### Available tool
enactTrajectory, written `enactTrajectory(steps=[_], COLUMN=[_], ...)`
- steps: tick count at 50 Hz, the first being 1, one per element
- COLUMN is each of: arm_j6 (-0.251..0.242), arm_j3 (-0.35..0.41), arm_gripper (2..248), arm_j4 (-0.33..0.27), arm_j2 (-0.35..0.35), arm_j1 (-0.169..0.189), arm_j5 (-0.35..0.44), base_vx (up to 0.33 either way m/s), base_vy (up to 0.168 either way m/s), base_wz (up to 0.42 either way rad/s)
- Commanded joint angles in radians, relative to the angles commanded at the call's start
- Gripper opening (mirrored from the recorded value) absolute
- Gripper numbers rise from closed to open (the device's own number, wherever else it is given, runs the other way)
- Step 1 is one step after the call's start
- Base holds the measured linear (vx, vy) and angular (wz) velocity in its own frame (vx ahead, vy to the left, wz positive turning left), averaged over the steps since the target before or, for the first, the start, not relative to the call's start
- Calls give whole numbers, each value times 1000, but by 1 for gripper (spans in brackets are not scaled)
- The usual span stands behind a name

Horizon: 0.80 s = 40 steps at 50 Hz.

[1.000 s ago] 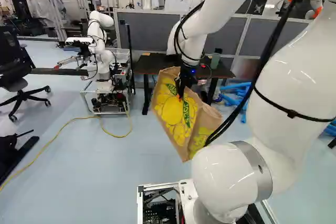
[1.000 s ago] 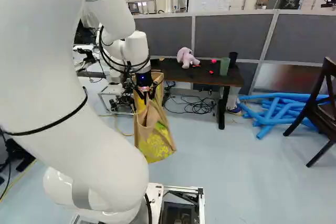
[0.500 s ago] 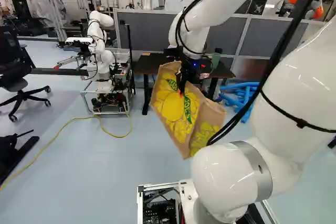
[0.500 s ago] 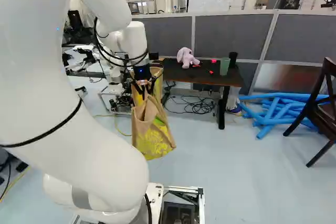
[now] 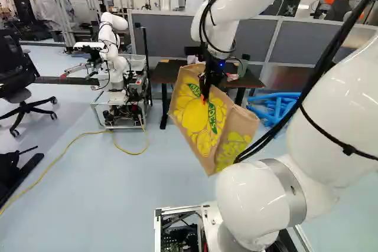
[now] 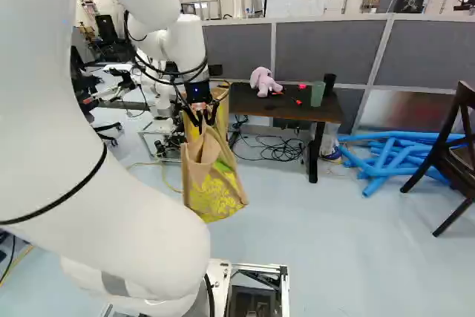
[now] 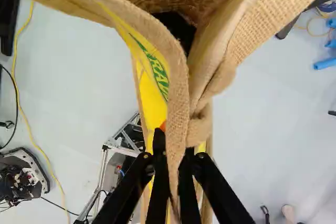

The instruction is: Pick up the bag on the ground and place it on the table

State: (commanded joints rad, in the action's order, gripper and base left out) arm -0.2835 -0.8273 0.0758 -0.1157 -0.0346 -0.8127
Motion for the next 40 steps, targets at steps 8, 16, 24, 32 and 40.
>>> enactTrajectory(steps=[8,16,24,32,40], arm_j6=[0,0,0,0,0], arm_j3=[-16,-33,-52,-73,-94], arm_gripper=[21,21,21,21,21], arm_j4=[0,0,0,0,0], arm_j2=[-12,-22,-31,-38,-43], arm_j1=[2,6,9,14,18], arm_j5=[-27,-53,-80,-107,-134], base_vx=[0,0,0,0,0], base_vy=[0,0,0,0,0], base_wz=[0,0,0,0,0])
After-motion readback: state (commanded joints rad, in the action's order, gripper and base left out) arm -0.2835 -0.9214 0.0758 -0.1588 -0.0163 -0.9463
